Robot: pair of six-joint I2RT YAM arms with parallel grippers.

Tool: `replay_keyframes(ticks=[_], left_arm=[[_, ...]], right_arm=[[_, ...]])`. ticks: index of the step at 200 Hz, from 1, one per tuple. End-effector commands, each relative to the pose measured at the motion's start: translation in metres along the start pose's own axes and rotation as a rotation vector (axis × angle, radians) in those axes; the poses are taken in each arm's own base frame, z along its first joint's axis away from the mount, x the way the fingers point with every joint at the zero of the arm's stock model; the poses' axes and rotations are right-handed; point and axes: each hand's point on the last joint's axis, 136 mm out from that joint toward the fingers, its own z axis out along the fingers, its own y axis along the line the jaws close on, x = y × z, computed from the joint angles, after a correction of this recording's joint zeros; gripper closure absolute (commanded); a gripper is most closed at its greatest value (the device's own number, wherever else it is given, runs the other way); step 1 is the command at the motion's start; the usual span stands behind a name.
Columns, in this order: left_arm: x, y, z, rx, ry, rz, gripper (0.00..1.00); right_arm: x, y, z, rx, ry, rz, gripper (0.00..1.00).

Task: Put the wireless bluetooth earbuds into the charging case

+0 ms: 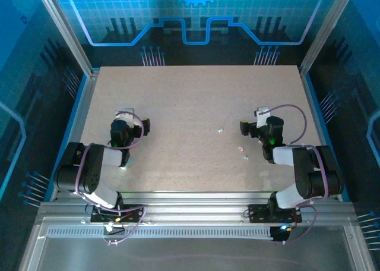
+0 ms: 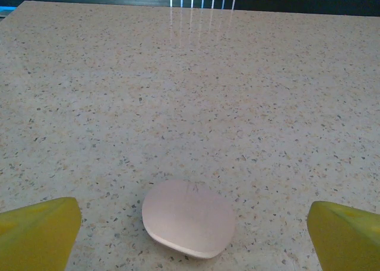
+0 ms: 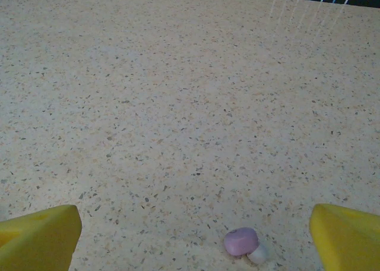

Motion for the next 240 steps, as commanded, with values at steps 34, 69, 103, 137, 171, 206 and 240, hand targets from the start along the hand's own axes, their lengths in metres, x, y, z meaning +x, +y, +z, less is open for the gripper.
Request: replay_keyframes(ticks=[34,69,103,137,171,206,240], left_arm=[[-0.011,-0.002,0.002,0.016,-0.025,0.015,0.01],[-0.011,0.0,0.002,0.017,-0.019,0.004,0.01],[-0.011,0.0,0.002,0.016,-0.021,0.004,0.01],[-0.011,-0.001,0.002,0.019,-0.023,0.006,0.01],[-0.021,0.001,-0.012,0.001,-0.076,0.003,0.04],[-0.047,0.013,-0.033,-0.078,-0.023,-0.096,0.06],[-0.056,0.008,-0.04,-0.091,0.134,-0.307,0.17]], right_arm=[[-0.012,0.0,0.003,-0.002,-0.036,0.003,0.0],[-0.012,-0.001,0.002,-0.006,-0.036,0.008,0.0],[-0.013,-0.001,0.002,-0.016,-0.04,0.016,0.0],[-0.014,0.003,0.002,-0.034,-0.041,0.006,0.0],[-0.019,0.008,-0.003,-0.024,-0.054,-0.03,0.01],[-0.04,0.002,-0.019,0.006,0.036,0.024,0.0],[-0.052,-0.011,-0.047,0.032,0.26,0.405,0.0]])
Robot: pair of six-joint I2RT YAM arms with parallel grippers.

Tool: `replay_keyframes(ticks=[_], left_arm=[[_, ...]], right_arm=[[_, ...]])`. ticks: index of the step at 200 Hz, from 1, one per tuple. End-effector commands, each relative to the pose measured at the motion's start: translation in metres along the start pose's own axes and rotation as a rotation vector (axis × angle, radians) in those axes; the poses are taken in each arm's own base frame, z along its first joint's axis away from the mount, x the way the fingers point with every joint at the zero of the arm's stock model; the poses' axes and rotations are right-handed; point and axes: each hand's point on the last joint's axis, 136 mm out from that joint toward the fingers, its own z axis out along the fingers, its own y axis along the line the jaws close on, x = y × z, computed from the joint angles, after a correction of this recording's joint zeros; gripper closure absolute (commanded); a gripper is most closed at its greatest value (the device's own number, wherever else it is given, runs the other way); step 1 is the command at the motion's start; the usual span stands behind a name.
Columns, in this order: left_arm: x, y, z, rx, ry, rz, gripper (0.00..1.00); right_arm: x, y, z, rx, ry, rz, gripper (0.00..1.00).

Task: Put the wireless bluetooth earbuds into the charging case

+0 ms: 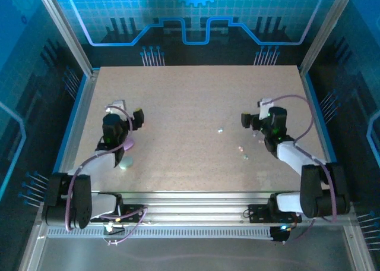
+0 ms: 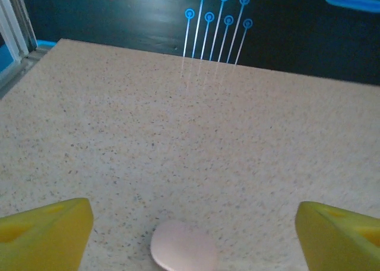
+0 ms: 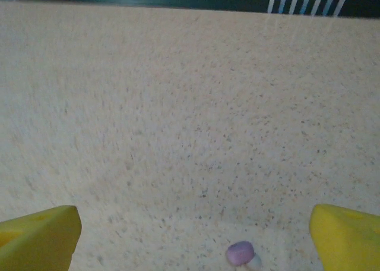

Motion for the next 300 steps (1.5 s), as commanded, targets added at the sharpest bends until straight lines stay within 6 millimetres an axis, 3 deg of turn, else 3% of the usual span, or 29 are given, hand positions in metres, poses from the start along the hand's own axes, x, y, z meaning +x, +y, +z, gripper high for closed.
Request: replay_keyframes(ticks=[1,38,62,65,91,171,300], left_arm=[[0.017,0.006,-0.005,-0.069,0.192,-0.166,0.18],[0.038,0.003,0.004,-0.125,0.411,-0.293,0.31],[0.063,0.011,0.011,-0.227,0.556,-0.341,0.36],[0.064,0.012,0.012,-0.24,0.566,-0.347,0.35],[0.078,0.019,0.023,-0.353,0.662,-0.39,0.29],[0.098,0.027,0.046,-0.644,0.815,-0.38,0.27],[0.12,0.012,0.076,-0.643,0.856,-0.514,0.29]], right_arm=[[0.006,-0.007,-0.024,0.015,0.233,0.286,0.0],[-0.002,0.035,-0.037,-0.244,0.317,0.415,0.0],[0.001,0.048,-0.044,-0.28,0.346,0.429,0.0],[-0.01,0.049,-0.046,-0.284,0.329,0.421,0.0],[-0.014,0.051,-0.053,-0.251,0.338,0.398,0.0],[-0.011,0.041,-0.066,-0.155,0.364,0.429,0.0],[0.003,0.045,-0.066,-0.156,0.426,0.445,0.0]])
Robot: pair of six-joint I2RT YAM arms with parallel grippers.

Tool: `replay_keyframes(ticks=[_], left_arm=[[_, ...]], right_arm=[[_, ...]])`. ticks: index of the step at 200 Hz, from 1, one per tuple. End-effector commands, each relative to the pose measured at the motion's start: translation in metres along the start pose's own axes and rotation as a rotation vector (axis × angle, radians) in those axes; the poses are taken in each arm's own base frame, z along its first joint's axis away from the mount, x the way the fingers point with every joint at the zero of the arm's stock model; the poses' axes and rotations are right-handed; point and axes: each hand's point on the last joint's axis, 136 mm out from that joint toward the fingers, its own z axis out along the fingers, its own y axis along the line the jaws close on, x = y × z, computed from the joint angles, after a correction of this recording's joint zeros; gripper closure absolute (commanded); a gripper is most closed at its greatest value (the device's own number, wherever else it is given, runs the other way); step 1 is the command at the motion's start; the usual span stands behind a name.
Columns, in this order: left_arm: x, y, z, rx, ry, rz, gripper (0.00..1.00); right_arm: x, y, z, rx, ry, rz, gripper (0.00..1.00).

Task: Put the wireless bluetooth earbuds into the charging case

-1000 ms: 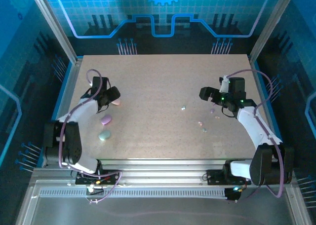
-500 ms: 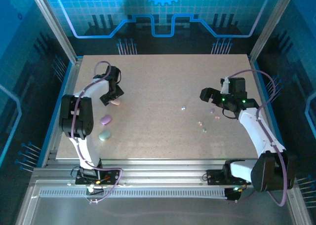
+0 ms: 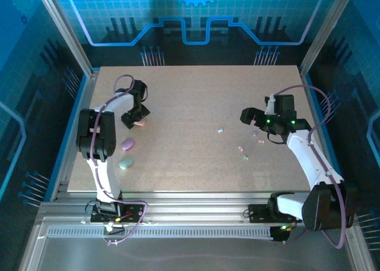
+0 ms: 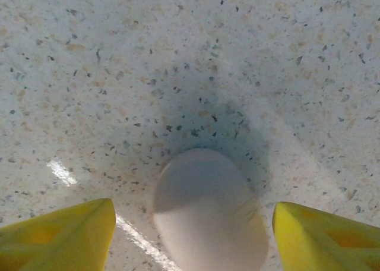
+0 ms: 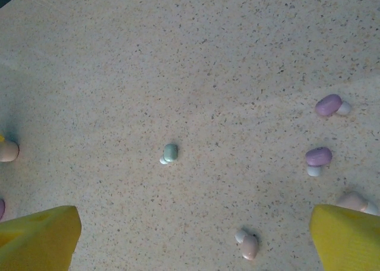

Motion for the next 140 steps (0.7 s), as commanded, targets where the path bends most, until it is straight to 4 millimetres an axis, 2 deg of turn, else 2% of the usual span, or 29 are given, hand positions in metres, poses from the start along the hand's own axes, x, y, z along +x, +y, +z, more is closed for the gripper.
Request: replay_keyframes(ticks=[1,21,85,105,140], left_arm=[[0.006,-0.006,0.005,0.0,0.043,-0.022,0.28],[0.006,-0.008,0.007,0.004,0.051,-0.022,0.31],[0.014,-0.012,0.006,0.027,0.075,-0.01,0.51],[0.022,-0.018,0.001,0.045,0.08,0.033,0.59],[0.054,-0.036,-0.017,0.089,0.096,0.129,0.58]], right_arm=[[0.0,0.007,-0.003,-0.008,0.011,0.006,0.0],[0.001,0.006,-0.001,-0.005,0.019,0.008,0.0],[0.006,0.004,0.003,0.004,0.042,0.02,0.0],[0.008,0.004,0.003,0.004,0.046,0.02,0.0],[0.011,0.004,0.003,0.005,0.055,0.021,0.0]])
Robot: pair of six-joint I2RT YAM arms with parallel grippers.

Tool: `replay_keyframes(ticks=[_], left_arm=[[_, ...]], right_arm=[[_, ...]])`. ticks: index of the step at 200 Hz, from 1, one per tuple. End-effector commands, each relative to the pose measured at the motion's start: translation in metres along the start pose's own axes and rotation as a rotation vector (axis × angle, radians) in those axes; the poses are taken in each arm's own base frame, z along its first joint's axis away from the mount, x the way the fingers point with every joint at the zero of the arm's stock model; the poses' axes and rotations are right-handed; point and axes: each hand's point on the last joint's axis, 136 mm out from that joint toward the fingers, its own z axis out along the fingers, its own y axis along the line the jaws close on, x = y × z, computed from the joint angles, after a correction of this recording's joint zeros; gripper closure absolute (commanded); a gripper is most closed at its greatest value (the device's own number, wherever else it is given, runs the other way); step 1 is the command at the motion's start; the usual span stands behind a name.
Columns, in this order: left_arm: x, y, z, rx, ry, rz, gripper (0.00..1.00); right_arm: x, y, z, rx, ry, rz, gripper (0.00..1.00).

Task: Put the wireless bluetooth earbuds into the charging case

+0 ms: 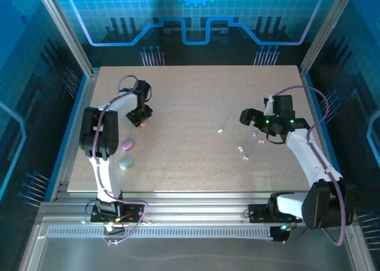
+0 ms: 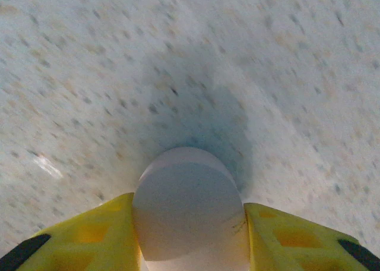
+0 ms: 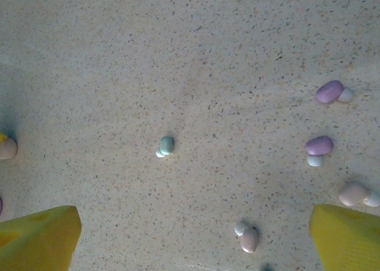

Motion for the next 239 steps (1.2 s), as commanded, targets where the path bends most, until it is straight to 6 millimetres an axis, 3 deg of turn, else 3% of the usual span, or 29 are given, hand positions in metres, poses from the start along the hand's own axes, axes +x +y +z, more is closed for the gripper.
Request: replay_keyframes(ticks=[1,28,69,93,104,116,134,203,239], left_arm=[[0.036,-0.019,-0.018,0.051,0.048,0.105,0.58],[0.084,-0.041,-0.031,0.096,0.071,0.204,0.57],[0.182,-0.071,-0.046,0.15,0.132,0.34,0.57],[0.223,-0.079,-0.053,0.168,0.149,0.358,0.56],[0.236,-0.078,-0.055,0.16,0.164,0.352,0.56],[0.248,-0.078,-0.058,0.165,0.176,0.344,0.56],[0.255,-0.083,-0.065,0.19,0.175,0.342,0.5],[0.24,-0.087,-0.086,0.24,0.118,0.398,0.33],[0.197,-0.072,-0.112,0.286,-0.028,0.378,0.25]], right_arm=[[0.004,0.005,-0.002,-0.004,0.022,0.001,0.0],[0.008,0.005,-0.001,-0.004,0.027,-0.004,0.0],[0.018,0.004,0.004,-0.005,0.051,-0.02,0.0],[0.024,0.006,0.005,-0.014,0.055,-0.045,0.0],[0.022,0.01,0.004,-0.029,0.04,-0.059,0.0],[0.032,0.005,0.009,-0.028,0.058,-0.059,0.0],[0.034,0.01,0.011,-0.054,0.049,-0.083,0.0],[0.051,0.027,0.028,-0.088,0.115,-0.185,0.02],[0.069,0.056,0.041,-0.151,0.176,-0.335,0.08]])
